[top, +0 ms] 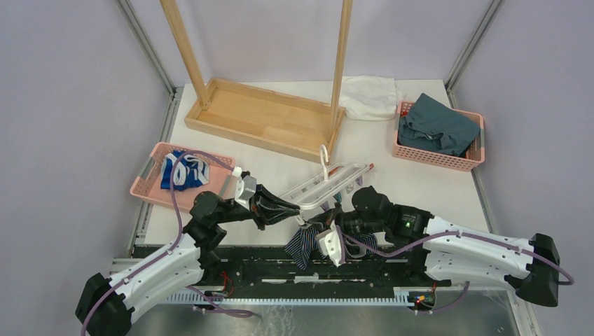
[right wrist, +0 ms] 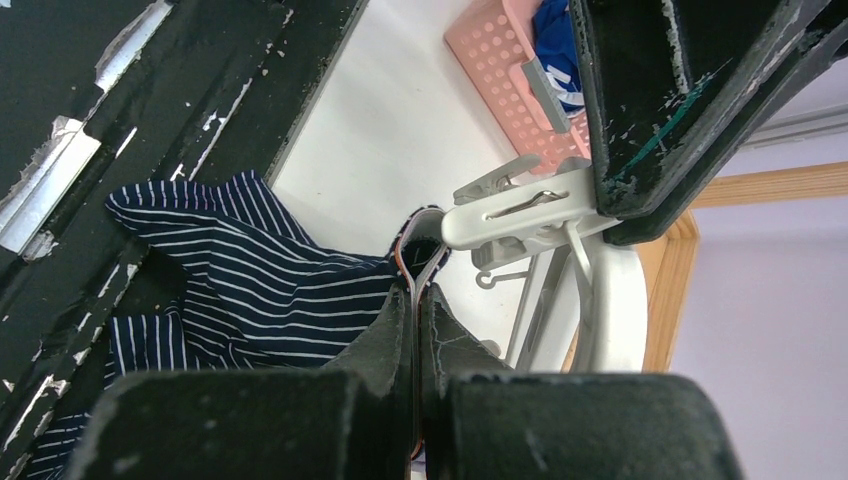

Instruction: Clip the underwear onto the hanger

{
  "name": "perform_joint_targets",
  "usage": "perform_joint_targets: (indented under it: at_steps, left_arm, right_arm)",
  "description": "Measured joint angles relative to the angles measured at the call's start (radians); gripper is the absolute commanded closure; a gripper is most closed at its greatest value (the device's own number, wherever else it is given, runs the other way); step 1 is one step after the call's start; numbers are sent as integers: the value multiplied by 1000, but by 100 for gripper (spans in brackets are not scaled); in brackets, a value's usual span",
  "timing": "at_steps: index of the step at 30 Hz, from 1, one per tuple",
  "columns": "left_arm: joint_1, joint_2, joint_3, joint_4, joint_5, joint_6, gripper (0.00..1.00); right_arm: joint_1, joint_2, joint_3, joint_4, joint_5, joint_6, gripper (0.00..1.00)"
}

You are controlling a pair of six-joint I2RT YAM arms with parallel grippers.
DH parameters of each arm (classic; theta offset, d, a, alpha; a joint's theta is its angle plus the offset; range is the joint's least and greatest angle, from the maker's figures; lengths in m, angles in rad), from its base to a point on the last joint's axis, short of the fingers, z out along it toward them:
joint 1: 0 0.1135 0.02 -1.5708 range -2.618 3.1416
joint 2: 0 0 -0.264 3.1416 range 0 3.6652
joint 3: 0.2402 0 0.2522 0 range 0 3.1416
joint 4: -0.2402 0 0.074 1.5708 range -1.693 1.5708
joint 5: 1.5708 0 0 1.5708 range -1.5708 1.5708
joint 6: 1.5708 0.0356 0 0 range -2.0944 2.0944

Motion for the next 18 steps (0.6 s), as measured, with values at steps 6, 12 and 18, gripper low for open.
perform_joint_targets:
  at_steps: [6, 12, 18]
  left_arm:
    - [0, 0, 0, 0, 0, 0, 97]
    - [-1, 0, 0, 0, 0, 0, 97]
    - [-3, 0, 0, 0, 0, 0, 97]
  right_arm:
    - [2, 24, 19, 0, 4, -2, 99]
    - [6, 38, 31, 1, 12, 0, 100]
    - [6, 46, 42, -2, 34, 10, 100]
